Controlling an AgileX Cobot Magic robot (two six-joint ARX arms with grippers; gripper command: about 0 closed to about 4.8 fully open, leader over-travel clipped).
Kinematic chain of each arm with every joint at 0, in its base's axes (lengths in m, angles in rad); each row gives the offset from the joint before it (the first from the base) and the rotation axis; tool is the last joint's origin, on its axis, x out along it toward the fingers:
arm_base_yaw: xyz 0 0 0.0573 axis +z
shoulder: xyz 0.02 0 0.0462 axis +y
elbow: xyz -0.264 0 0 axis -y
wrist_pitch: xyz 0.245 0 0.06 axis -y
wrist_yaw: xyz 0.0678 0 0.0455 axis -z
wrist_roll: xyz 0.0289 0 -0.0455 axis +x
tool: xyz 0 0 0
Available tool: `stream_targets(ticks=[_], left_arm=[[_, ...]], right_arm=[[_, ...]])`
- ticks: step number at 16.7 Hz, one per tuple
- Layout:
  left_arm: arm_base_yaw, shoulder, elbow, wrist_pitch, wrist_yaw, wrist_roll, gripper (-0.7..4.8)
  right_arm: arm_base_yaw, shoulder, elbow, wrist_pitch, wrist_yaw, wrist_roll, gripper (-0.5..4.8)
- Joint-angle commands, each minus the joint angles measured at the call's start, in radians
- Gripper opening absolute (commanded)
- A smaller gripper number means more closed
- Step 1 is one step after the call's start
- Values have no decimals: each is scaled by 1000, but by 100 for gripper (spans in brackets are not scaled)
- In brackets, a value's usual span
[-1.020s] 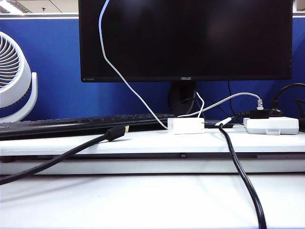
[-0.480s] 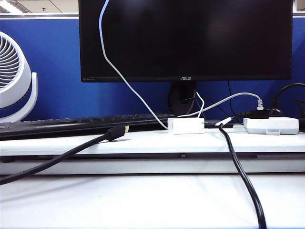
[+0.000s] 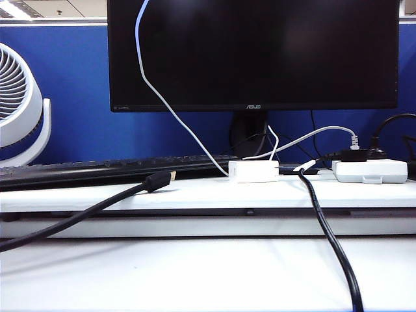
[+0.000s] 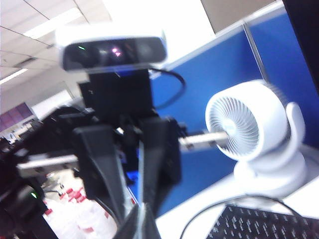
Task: Pick up the Type-C charging cable and the charging base, insert one end of the Type-C charger into the corresponding slot on the base, and finally place the plugged-in charger back on the table.
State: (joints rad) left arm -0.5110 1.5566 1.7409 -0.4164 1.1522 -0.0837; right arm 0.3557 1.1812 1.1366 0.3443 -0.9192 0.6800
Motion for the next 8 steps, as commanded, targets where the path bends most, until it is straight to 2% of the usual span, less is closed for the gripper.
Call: stream_targets(ticks=[1, 4, 6, 8], left_arm=[[-2, -5, 3, 6, 12, -3, 24], [-1, -5, 3, 6, 14, -3, 24], [-1, -5, 3, 6, 13, -2, 24], [-1, -5, 3, 14, 12, -2, 24]], right_arm=[[23, -2, 3, 25, -4, 8, -6], [12, -8, 3, 29, 26, -10, -6], [-34, -24, 3, 20, 22, -19, -6], [-34, -24, 3, -21, 16, -20, -6]])
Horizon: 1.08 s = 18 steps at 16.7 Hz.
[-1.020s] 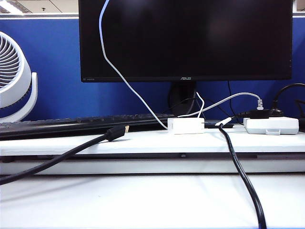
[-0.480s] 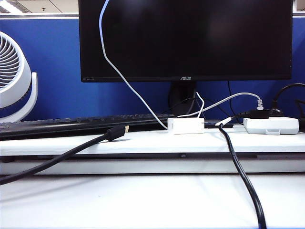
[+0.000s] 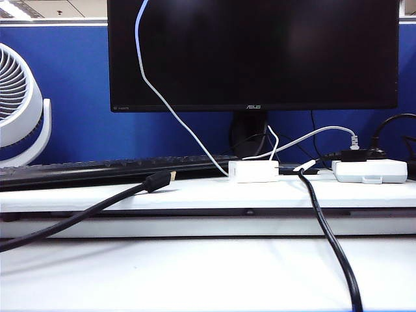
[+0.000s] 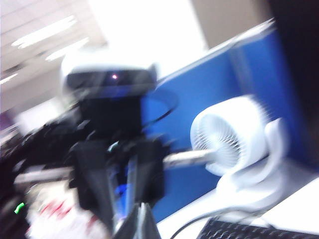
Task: Pick up the Type-C charging cable and the charging base, insert one end of the Type-C charger into the corresponding slot on the base, and finally place the plugged-in charger back on the table.
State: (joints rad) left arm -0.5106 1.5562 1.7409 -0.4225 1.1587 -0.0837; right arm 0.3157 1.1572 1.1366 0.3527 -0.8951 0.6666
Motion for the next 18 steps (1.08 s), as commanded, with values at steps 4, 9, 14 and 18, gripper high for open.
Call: stream_targets(ticks=[4, 9, 14, 18], left_arm=[[-2, -5, 3, 33, 6, -3, 24], [-2, -5, 3, 39, 6, -3, 24], [-2, -5, 3, 37, 6, -3, 24], [-2, -5, 3, 14, 9, -3, 24]], right_arm=[[50, 13, 3, -43, -32, -18, -6], [51, 21, 3, -45, -62, -21, -6], [51, 20, 3, -33, -65, -21, -6], [50, 20, 4, -2, -50, -19, -6]])
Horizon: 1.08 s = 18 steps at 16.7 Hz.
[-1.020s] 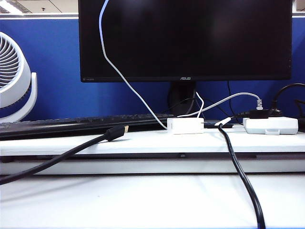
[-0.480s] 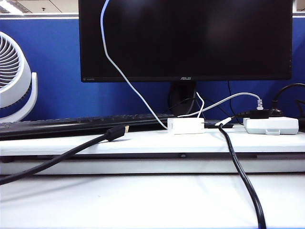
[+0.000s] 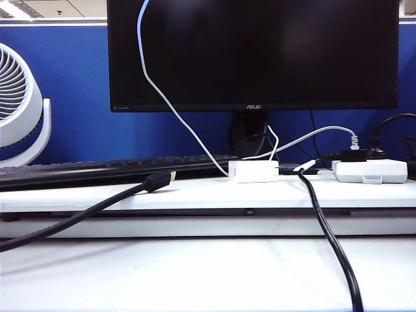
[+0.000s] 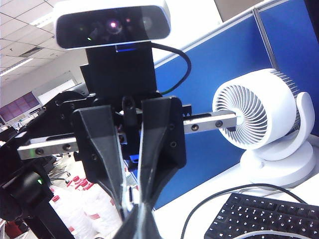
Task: Pick up the Type-C charging cable and the charging base, insert one end of the Type-C charger into the corresponding slot on the base, and finally place the plugged-in charger back on the table.
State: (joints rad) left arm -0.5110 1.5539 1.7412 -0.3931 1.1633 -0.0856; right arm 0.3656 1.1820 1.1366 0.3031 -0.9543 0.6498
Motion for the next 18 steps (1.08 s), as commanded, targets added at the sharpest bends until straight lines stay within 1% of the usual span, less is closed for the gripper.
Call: stream_targets(ticks=[1, 6, 11, 12, 13, 14, 15, 17, 18], left_arm=[[-1, -2, 3, -18, 5, -2, 24], [-1, -2, 3, -16, 2, 0, 24], [-1, -2, 3, -16, 1, 0, 25], [-1, -2, 3, -5, -4, 5, 24], [2, -3, 3, 6, -33, 7, 24], [19, -8, 3, 14, -74, 7, 24], [26, -9, 3, 14, -87, 7, 24], [39, -13, 3, 13, -113, 8, 24], [51, -17, 3, 17, -131, 8, 23]], right_arm=[[0, -5, 4, 45, 9, 1, -6], [0, -6, 4, 40, -18, 5, -6], [0, -6, 4, 36, -8, 4, -6], [-3, -5, 3, -47, 84, -1, -6], [-7, -4, 3, -148, 175, -32, -6], [-6, 5, 3, -267, 291, -45, -6], [0, 12, 3, -324, 344, -44, -6], [24, 32, 3, -428, 502, -17, -6], [26, 35, 3, -441, 529, -20, -6]])
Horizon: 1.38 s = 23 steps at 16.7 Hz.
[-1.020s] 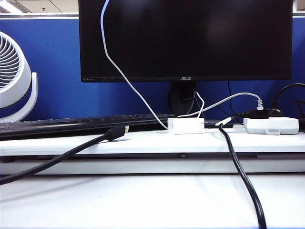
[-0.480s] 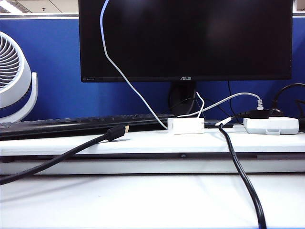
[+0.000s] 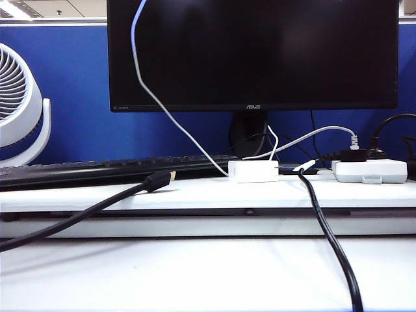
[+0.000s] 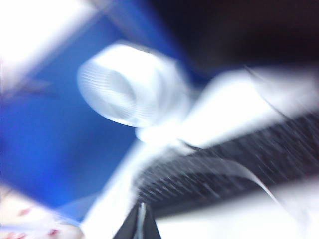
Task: Pick up the Type-C charging cable and the charging base, insert one end of the Type-C charger into the corresponding slot on the base, and finally place the plugged-in charger back on the table.
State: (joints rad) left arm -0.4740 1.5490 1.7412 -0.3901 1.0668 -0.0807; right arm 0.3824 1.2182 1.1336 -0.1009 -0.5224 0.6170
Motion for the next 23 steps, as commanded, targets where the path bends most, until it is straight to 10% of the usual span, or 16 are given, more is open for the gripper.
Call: stream_targets(ticks=[1, 5, 11, 20, 21, 22, 23], left_arm=[[24, -20, 3, 16, -58, 24, 21], [50, -61, 3, 25, -68, 24, 21], [93, -113, 4, 6, -129, 20, 21], [139, -124, 3, -39, -215, 21, 21], [139, -124, 3, -39, -214, 21, 21], [139, -124, 3, -42, -214, 21, 21], [139, -124, 3, -42, -214, 21, 21]], right_arm=[[16, 11, 10, -36, 98, 5, -6], [31, 52, 114, -117, 102, -260, -6], [34, 309, 517, -719, 112, -855, -5], [57, 555, 542, -788, 274, -1424, -4], [57, 582, 542, -780, 286, -1456, 22], [57, 609, 541, -768, 303, -1502, 322], [57, 621, 541, -764, 303, -1538, 346]])
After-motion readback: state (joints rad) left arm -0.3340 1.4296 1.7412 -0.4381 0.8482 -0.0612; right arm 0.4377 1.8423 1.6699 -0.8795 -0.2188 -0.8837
